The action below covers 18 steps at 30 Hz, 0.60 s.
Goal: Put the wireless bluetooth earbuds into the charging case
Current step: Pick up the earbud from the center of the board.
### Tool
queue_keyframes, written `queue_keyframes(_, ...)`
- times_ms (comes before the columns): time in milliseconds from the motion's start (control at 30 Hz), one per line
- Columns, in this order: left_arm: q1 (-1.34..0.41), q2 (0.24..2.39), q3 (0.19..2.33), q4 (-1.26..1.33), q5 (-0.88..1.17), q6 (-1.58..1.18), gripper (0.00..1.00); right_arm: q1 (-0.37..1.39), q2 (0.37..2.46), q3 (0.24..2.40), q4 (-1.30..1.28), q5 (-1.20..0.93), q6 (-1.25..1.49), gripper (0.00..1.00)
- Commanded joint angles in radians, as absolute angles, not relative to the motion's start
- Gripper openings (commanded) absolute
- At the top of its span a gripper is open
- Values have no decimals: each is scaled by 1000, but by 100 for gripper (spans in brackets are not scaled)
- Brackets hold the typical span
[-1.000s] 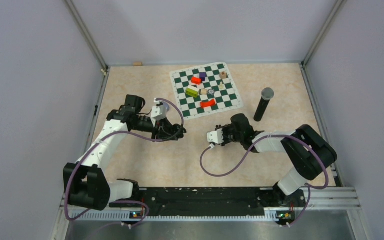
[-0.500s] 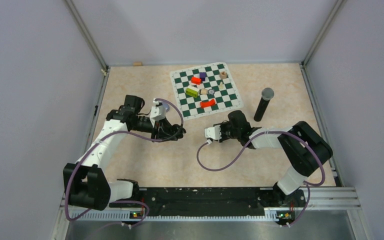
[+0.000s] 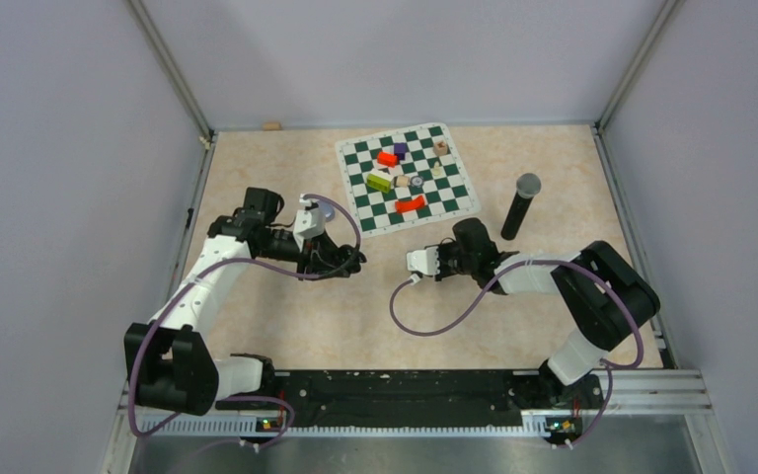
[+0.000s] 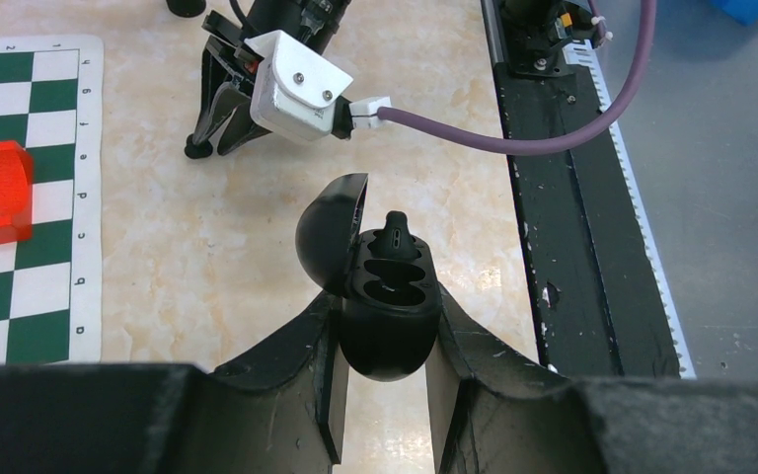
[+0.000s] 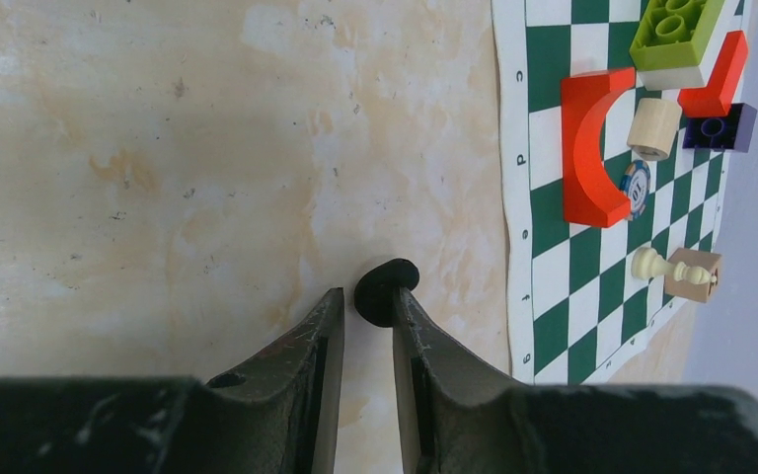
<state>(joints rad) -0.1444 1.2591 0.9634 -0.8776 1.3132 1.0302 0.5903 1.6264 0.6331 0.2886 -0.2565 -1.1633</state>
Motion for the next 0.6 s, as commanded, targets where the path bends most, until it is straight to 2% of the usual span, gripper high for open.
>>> queue_keyframes(0, -137, 1242, 1000, -899, 1362, 1064, 0, 567, 1616, 607, 199, -268, -1149, 24)
queue_keyframes(67, -137, 1244, 1000, -901, 1364, 1067, 0, 566, 1628, 615, 195, -263, -1148, 24)
queue_keyframes(167, -135, 1245, 1002, -906, 1365, 1072, 0, 567, 1640, 624, 199, -259, -1133, 31)
queue_keyframes(300, -135, 1245, 1002, -909, 1366, 1077, 0, 566, 1621, 619, 219, -270, -1124, 35)
queue_keyframes(467, -133, 1251, 1003, -917, 1368, 1084, 0, 567, 1596, 604, 237, -289, -1129, 35)
queue_keyframes(567, -134, 1251, 1005, -920, 1370, 1088, 0, 566, 1597, 604, 214, -306, -1144, 28)
